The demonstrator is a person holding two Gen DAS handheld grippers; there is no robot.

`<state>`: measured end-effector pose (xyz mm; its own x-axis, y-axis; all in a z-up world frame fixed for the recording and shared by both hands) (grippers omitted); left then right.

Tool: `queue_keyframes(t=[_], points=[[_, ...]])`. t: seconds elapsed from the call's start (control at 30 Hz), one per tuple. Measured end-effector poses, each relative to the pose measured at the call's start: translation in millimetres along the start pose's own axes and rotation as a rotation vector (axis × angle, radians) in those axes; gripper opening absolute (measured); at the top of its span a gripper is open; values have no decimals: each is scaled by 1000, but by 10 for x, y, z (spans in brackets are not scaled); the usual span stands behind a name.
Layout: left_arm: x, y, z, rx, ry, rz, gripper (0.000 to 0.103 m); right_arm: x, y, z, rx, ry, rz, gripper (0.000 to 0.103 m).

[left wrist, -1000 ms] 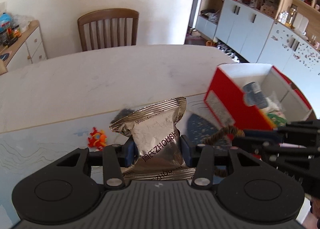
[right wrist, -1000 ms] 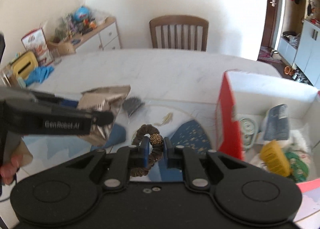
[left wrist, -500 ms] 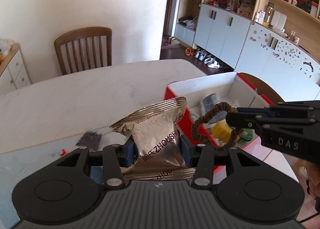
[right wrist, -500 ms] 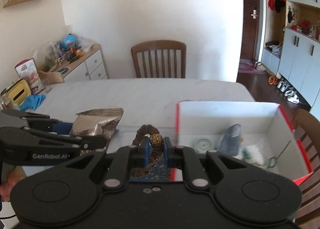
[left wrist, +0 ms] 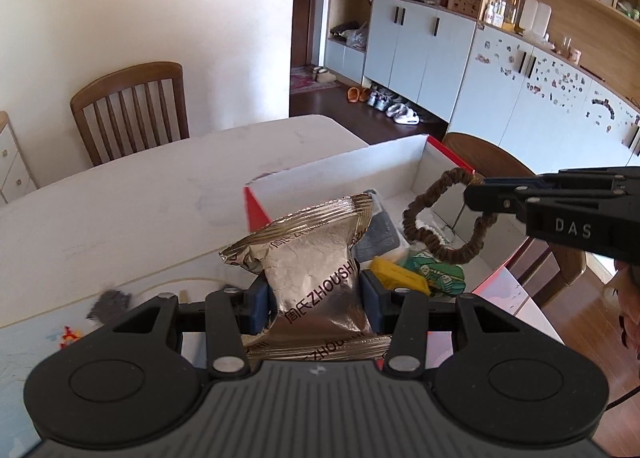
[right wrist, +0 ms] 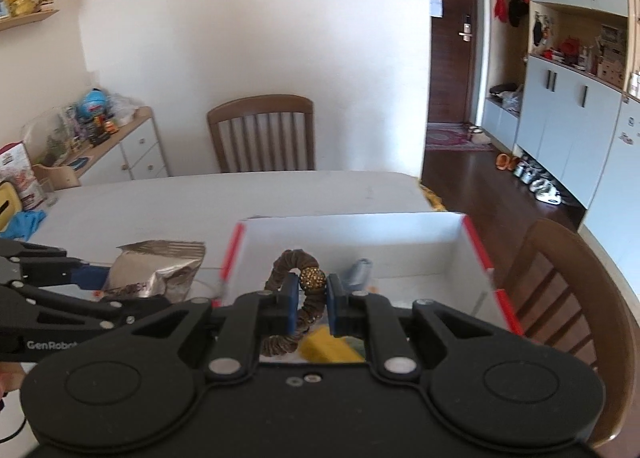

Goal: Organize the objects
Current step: 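Carry the snack bag with the left tool while the right tool carries the bracelet to the shoebox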

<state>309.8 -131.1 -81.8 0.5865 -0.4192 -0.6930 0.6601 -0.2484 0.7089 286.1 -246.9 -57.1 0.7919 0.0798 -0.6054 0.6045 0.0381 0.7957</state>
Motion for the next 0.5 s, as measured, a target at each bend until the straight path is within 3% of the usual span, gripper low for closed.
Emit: queue_keyframes(t=[0.5], points=[[726, 194, 380, 31, 62, -51, 46, 338, -159, 681, -4, -43, -46, 13]])
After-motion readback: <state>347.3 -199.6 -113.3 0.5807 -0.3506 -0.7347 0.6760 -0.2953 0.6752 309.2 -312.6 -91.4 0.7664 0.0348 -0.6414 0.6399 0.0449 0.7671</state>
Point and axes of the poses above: each gripper's, at about its wrist camera, not at the fingertips, and x roughly the way its jaws point, z to its right, y to its top, the point moved 8 cm from there along x, roughly the way its jaws point, and after that the axes turned 6 degrees about -y, right-handed, at the moved point
